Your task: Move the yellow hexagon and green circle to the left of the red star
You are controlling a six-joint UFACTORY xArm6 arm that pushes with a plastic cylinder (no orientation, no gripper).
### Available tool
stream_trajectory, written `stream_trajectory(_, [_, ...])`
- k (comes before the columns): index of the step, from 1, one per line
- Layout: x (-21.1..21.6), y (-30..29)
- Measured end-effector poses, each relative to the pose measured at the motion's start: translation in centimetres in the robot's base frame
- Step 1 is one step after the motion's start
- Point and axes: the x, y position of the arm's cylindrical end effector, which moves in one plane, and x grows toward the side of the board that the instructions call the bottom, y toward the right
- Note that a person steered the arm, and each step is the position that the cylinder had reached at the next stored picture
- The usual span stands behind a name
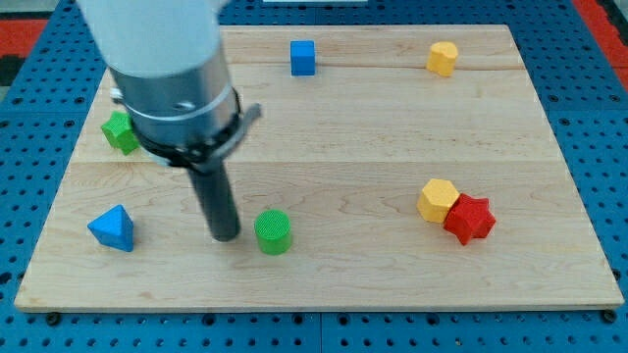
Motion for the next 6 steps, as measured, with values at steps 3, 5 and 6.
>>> stream_trajectory(3, [4.3, 10.2])
stream_trajectory(5, [-2.0, 16.6])
stream_trajectory(6, [0.6, 15.2])
